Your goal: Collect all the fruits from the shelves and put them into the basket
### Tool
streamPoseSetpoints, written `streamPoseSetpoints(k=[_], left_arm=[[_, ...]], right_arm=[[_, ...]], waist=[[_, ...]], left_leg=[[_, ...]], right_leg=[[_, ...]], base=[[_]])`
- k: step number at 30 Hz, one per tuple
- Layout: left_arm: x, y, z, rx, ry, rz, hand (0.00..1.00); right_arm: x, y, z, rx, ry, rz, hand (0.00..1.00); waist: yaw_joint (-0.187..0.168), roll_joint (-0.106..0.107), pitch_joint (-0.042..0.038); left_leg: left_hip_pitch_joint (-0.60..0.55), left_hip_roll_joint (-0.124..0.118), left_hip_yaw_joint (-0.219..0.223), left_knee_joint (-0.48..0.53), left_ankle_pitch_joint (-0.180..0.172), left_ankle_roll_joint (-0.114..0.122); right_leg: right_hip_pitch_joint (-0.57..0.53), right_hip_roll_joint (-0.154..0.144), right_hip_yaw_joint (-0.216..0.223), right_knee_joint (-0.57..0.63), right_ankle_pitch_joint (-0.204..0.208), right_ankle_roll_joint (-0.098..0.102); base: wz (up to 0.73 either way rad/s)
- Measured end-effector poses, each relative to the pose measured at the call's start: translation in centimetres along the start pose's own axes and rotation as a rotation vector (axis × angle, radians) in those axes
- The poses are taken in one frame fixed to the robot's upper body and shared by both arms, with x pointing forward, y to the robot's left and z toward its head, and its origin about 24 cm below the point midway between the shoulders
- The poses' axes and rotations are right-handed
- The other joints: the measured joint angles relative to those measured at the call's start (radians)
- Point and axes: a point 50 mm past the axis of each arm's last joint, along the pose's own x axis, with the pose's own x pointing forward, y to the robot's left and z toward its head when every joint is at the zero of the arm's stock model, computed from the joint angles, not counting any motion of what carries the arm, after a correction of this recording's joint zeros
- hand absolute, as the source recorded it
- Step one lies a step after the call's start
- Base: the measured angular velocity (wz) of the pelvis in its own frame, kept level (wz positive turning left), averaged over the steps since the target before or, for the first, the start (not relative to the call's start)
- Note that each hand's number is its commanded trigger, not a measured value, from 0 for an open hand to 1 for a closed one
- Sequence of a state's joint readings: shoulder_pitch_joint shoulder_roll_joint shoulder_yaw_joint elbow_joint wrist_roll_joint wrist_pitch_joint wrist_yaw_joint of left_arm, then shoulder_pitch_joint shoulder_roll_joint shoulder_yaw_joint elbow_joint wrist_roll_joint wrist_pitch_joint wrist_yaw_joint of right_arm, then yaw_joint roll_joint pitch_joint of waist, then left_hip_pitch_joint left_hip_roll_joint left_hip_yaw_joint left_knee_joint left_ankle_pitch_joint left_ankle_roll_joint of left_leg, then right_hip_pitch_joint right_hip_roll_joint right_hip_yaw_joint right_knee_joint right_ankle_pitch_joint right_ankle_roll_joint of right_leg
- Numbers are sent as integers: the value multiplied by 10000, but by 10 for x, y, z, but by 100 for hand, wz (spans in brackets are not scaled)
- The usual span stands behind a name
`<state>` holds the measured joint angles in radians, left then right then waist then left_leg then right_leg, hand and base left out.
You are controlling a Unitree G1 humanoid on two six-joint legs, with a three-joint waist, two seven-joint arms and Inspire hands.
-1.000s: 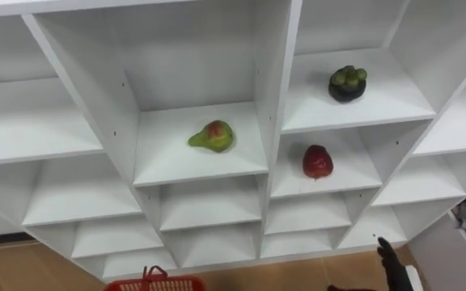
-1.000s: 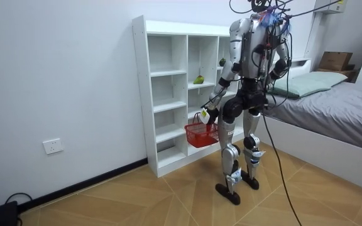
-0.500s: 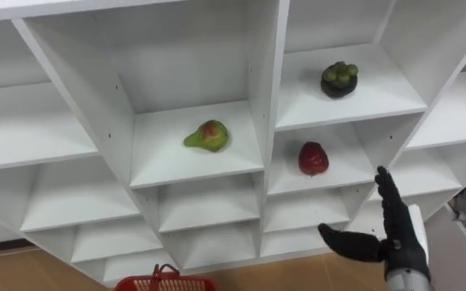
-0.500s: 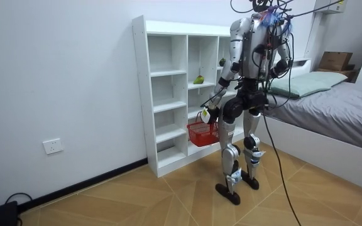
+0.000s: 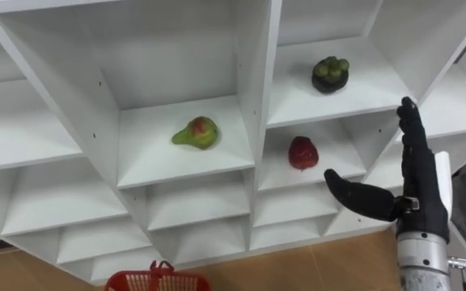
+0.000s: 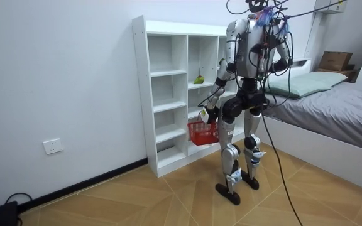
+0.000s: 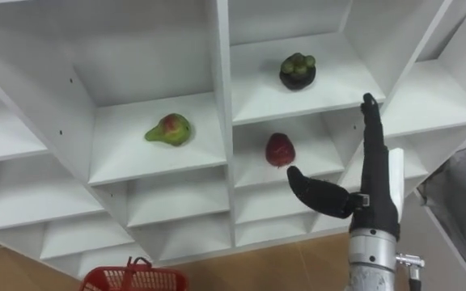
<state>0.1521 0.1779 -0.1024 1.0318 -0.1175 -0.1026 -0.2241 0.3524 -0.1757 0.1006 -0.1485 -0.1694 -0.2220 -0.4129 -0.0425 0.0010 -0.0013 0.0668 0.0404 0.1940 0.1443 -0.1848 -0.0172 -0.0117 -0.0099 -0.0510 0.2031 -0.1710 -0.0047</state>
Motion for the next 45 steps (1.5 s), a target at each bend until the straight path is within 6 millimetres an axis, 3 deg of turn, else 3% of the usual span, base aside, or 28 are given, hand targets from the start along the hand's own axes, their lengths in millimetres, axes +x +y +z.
streamPoseSetpoints(k=[8,18,27,34,45], left_arm=[[-1,2,-1,144,8,206,100],[-3,10,-3,265,92,308,100],[-4,12,-3,286,104,421,100],[-4,11,0,315,0,384,100],[-4,11,0,298,-65,288,100]], right_arm=[[7,1,8,-120,-558,-35,0],[13,0,16,-498,-1165,-241,0],[22,2,22,-582,-1581,-302,0],[23,3,10,-827,-1071,-204,0],[45,1,27,-456,-1864,-10,0]], waist=[[230,-60,46],[277,-105,20],[300,-271,-18],[466,-314,16],[504,-390,60]], left_leg=[[-45,6,115,-14,0,0],[-108,10,96,-22,0,1],[3,16,91,-21,1,1],[68,17,61,-16,1,2],[-13,16,-74,-16,2,3]], right_leg=[[-10,4,18,-3,24,23],[-59,1,-52,-20,28,17],[36,-6,-104,-20,41,4],[149,-5,-102,-160,64,21],[174,-19,-267,-202,113,19]], base=[[0],[2],[0],[0],[3]])
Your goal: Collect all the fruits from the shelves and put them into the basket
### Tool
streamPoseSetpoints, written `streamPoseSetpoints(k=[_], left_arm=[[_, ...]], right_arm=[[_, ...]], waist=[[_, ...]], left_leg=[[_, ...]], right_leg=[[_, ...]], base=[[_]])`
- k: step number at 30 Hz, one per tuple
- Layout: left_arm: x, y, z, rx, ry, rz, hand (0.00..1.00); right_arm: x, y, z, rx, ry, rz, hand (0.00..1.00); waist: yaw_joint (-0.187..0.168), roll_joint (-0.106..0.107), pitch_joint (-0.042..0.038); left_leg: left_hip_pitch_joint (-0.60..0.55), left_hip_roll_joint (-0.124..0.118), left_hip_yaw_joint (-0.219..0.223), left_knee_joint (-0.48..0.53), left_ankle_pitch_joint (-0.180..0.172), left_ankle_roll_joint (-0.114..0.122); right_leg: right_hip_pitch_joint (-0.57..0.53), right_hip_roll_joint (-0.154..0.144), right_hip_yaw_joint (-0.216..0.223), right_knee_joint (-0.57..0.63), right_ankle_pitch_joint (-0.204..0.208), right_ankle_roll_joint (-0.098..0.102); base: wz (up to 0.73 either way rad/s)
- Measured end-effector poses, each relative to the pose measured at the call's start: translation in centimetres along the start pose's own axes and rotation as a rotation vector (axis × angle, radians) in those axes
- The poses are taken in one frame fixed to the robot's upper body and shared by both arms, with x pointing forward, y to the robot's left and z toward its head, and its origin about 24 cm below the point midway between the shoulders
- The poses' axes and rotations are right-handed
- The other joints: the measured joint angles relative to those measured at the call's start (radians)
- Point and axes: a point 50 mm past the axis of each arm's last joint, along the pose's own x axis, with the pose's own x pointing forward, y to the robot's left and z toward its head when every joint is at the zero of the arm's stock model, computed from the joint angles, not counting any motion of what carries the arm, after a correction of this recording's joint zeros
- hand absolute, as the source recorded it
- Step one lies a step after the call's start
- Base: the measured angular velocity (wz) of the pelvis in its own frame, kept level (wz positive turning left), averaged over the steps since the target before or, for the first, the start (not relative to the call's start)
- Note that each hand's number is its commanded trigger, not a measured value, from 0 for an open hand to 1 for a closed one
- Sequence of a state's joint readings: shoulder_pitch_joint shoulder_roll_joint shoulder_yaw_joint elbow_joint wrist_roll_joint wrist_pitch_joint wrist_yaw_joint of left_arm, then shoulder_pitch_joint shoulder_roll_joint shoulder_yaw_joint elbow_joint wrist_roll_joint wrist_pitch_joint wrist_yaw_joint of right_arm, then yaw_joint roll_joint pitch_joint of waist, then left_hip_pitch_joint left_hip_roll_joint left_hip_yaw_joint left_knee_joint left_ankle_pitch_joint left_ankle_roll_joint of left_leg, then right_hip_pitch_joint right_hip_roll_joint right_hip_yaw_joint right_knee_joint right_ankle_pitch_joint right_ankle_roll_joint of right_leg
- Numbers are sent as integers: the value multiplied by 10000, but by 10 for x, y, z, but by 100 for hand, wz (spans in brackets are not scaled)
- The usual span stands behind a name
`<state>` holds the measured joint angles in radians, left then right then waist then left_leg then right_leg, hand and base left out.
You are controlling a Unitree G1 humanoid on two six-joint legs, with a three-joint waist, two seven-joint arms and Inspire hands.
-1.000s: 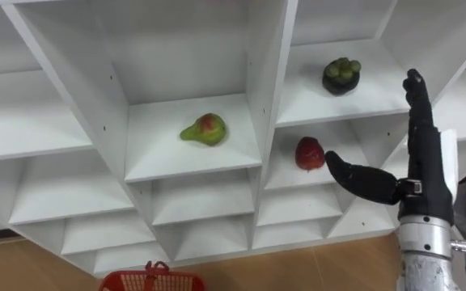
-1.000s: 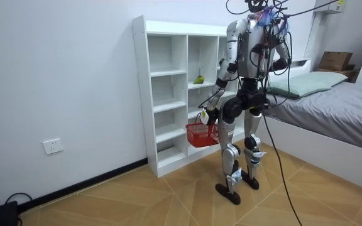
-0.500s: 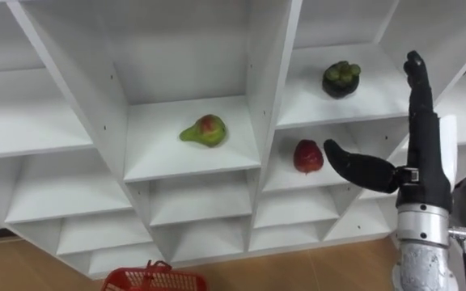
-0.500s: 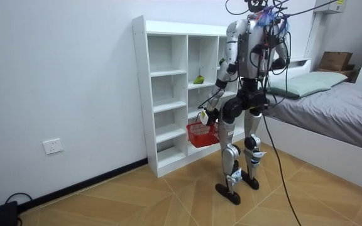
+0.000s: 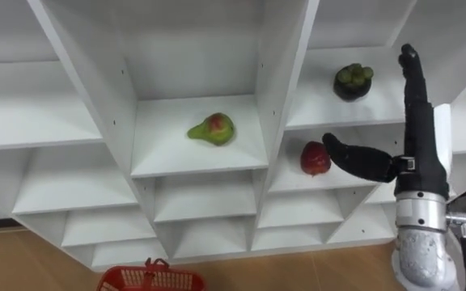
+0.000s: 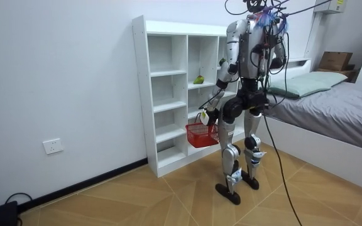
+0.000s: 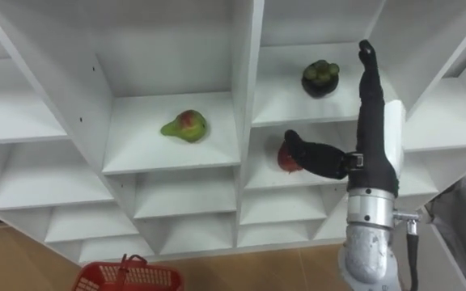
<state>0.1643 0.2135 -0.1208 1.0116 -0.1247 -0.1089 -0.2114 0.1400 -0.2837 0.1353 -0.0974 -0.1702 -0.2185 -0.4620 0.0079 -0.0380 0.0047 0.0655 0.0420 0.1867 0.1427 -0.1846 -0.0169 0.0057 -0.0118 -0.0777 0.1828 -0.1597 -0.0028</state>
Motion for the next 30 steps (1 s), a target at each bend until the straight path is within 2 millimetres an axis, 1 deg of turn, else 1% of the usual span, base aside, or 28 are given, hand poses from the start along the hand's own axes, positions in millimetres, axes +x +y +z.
streamPoseSetpoints(k=[3,7,9,13,17,20,26,30], left_arm=[[0,0,0,38,18,12,100],[0,1,-1,-41,47,62,100],[0,1,-2,-147,98,107,100],[0,2,-1,-227,122,163,100],[0,2,-1,-225,147,177,100],[0,3,-1,-237,156,195,100],[0,3,-1,-224,139,202,100],[-1,4,0,-248,29,236,100]], right_arm=[[5,1,0,347,103,228,0],[5,2,-1,427,141,608,0],[6,1,-2,424,192,661,0],[10,-6,-2,342,118,360,0],[22,-9,-2,575,125,108,0],[26,-14,-2,562,90,-85,0],[31,-14,-6,937,310,-191,0],[39,-21,-8,1049,376,-454,0]], waist=[[29,-36,22],[2,-54,28],[-3,-71,14],[27,-129,-10],[-12,-151,-22],[-20,-164,-17],[-29,-193,-8],[-40,-218,-2]], left_leg=[[3,2,-2,0,0,0],[-6,2,-29,0,0,0],[-1,-1,-91,5,0,0],[-16,-1,-125,7,0,0],[-12,-1,-128,8,0,0],[-16,-1,-147,8,0,0],[-13,-1,-210,14,0,0],[-24,-2,-238,24,0,0]], right_leg=[[14,-3,-16,-2,1,-1],[62,-13,-64,-46,1,-1],[140,-13,-113,-137,10,3],[142,-13,-161,-158,9,3],[150,-13,-161,-158,11,1],[147,-13,-168,-158,11,0],[153,-14,-186,-146,14,-4],[157,-22,-220,-143,14,-5]], base=[[0],[4],[9],[3],[0],[0],[0],[0]])
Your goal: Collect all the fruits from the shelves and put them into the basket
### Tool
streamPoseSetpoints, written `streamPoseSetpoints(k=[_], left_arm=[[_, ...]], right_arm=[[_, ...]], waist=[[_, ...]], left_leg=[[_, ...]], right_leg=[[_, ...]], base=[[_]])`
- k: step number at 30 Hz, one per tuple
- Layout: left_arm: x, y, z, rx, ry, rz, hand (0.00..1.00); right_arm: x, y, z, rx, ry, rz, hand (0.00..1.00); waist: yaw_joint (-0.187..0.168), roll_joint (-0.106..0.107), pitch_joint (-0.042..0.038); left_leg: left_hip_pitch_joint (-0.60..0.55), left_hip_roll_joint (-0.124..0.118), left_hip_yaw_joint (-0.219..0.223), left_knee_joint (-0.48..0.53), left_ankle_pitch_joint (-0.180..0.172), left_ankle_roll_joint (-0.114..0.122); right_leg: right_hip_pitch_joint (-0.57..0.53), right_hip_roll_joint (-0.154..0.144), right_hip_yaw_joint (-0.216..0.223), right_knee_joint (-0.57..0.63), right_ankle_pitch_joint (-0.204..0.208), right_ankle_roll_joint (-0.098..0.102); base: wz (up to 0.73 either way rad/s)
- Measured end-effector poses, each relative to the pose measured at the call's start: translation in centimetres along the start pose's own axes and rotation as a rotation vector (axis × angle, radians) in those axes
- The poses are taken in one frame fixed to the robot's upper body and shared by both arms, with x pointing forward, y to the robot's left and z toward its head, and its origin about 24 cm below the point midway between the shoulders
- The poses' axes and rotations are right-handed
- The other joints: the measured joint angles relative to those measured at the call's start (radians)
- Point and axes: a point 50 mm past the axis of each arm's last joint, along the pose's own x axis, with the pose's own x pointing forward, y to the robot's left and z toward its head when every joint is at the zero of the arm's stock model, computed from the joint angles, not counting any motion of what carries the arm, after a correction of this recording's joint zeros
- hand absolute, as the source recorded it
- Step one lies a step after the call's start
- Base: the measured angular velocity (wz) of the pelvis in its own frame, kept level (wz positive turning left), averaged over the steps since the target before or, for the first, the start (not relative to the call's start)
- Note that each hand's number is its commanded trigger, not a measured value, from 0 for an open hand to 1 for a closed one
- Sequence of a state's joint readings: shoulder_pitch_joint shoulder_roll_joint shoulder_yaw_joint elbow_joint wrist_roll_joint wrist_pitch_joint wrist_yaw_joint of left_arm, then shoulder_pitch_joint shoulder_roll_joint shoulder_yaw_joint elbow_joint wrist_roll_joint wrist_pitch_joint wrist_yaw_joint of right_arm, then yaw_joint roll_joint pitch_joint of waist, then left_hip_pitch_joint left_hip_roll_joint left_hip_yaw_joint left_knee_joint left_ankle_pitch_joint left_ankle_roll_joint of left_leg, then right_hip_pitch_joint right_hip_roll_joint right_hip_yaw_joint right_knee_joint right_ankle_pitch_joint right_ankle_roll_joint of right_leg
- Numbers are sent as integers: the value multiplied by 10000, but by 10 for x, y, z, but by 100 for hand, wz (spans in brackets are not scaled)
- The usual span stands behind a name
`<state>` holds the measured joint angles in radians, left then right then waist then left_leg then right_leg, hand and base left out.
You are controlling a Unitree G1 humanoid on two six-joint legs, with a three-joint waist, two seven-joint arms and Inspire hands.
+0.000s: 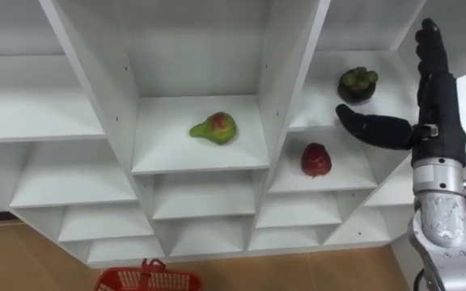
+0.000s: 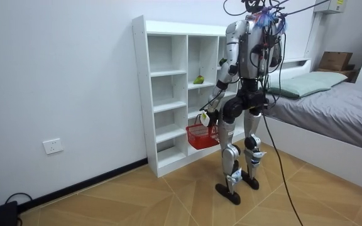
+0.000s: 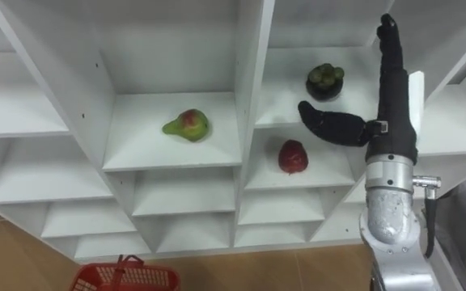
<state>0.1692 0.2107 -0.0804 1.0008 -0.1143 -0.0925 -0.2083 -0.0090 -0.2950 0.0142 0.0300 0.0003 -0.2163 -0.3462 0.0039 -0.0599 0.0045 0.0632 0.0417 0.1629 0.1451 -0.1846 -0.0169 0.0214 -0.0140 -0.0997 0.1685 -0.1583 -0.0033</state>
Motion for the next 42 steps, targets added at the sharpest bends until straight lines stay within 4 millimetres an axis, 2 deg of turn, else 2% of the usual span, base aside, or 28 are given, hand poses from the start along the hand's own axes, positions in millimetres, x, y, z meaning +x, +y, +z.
streamPoseSetpoints(k=[6,10,17,21,36,42], left_arm=[[0,0,3,47,-159,0,100],[0,1,3,21,-113,21,100],[0,1,2,1,34,108,100],[0,1,0,-7,70,217,100],[0,2,2,248,82,246,100],[1,2,4,232,88,249,100]], right_arm=[[7,-6,3,-4,-152,-91,0],[12,-6,-3,209,313,-208,0],[15,-11,-6,214,660,-85,0],[22,-8,-9,216,834,137,0],[21,-1,-13,-297,1016,1489,0],[26,-1,-21,-398,1474,1443,0]], waist=[[6,-16,11],[11,-58,26],[0,-63,20],[-8,-63,19],[117,-47,23],[301,-46,28]], left_leg=[[-20,-2,-28,1,1,1],[-41,-3,-40,1,1,0],[-100,-6,-264,5,2,0],[-107,-6,-283,39,2,0],[-144,-6,-285,103,9,7],[-157,-5,-280,101,10,7]], right_leg=[[-1,-2,-28,-5,0,0],[-15,-4,-59,-9,0,0],[4,-32,-389,10,3,-5],[34,-38,-419,11,7,-11],[-3,-39,-404,28,22,-35],[-40,-40,-384,26,22,-35]], base=[[0],[1],[8],[1],[0],[0]])
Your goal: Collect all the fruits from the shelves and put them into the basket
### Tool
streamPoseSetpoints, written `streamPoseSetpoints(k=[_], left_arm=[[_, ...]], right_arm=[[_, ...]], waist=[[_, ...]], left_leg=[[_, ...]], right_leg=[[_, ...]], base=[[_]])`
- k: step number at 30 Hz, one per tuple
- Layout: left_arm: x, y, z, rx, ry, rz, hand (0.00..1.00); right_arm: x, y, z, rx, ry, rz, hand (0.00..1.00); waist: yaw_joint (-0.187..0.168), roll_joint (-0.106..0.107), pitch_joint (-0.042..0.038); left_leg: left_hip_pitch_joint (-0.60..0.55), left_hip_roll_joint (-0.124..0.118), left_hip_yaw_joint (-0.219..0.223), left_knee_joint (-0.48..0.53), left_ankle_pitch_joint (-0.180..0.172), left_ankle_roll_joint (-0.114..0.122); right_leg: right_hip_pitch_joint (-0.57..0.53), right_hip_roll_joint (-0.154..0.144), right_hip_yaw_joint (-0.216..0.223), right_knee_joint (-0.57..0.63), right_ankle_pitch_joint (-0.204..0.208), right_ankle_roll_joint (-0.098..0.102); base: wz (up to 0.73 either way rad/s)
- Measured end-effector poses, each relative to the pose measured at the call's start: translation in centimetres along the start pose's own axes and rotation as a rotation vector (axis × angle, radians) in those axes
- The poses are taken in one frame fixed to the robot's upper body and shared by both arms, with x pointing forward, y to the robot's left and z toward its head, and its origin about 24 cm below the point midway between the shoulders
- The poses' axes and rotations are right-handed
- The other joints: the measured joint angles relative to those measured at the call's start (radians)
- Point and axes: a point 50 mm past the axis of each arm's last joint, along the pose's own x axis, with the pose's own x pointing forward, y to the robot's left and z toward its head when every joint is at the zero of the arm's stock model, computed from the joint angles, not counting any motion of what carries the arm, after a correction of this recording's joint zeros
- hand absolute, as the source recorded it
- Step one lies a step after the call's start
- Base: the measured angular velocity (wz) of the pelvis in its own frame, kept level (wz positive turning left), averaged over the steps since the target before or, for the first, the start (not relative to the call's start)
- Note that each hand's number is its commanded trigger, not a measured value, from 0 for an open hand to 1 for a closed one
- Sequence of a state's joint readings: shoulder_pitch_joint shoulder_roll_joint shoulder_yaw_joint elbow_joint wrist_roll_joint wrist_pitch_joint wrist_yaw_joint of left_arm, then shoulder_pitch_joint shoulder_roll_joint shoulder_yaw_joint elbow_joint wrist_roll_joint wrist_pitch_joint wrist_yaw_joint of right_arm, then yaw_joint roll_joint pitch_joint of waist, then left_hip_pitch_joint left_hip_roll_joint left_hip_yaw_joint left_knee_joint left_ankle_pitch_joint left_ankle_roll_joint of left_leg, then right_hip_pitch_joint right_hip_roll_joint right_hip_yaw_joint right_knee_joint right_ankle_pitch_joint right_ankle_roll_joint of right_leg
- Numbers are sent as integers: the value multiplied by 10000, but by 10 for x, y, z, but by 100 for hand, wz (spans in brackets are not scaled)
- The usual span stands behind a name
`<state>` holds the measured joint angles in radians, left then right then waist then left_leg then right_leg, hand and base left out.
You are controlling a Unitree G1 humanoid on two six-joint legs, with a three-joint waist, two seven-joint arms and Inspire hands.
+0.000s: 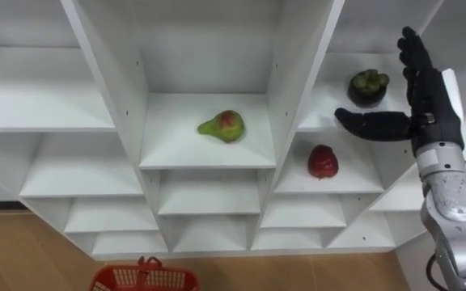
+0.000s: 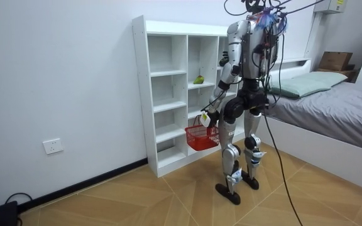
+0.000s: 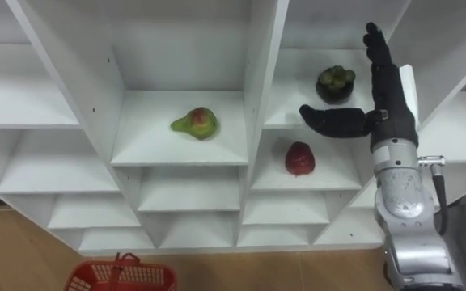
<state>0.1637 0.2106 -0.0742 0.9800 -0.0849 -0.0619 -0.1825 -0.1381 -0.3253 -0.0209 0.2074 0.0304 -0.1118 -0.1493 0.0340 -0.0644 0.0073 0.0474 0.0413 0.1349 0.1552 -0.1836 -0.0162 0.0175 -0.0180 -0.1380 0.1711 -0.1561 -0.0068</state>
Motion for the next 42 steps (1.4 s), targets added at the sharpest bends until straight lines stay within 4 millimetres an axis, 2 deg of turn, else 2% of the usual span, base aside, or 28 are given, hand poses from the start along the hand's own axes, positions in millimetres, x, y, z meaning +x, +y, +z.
streamPoseSetpoints(k=[24,29,34,42], left_arm=[[-1,6,0,-508,169,66,100],[-1,7,2,-526,195,84,100],[-1,7,1,-530,254,94,100],[-1,8,0,-523,280,-49,100]], right_arm=[[19,-12,-12,-565,1091,163,0],[26,-15,-12,-727,1268,563,0],[30,-13,-11,-707,1389,1109,0],[35,-11,-17,-655,1796,1844,0]], waist=[[198,-118,16],[222,-213,16],[175,-354,-51],[142,-383,-17]], left_leg=[[-14,2,-5,81,0,0],[-25,1,-37,89,0,0],[-35,2,-72,91,0,0],[-4,12,-151,110,-2,-2]], right_leg=[[22,-13,-12,48,3,-3],[18,-13,-10,35,2,-3],[43,-10,-25,3,3,-4],[184,-7,-138,1,14,-20]], base=[[0],[0],[0],[3]])
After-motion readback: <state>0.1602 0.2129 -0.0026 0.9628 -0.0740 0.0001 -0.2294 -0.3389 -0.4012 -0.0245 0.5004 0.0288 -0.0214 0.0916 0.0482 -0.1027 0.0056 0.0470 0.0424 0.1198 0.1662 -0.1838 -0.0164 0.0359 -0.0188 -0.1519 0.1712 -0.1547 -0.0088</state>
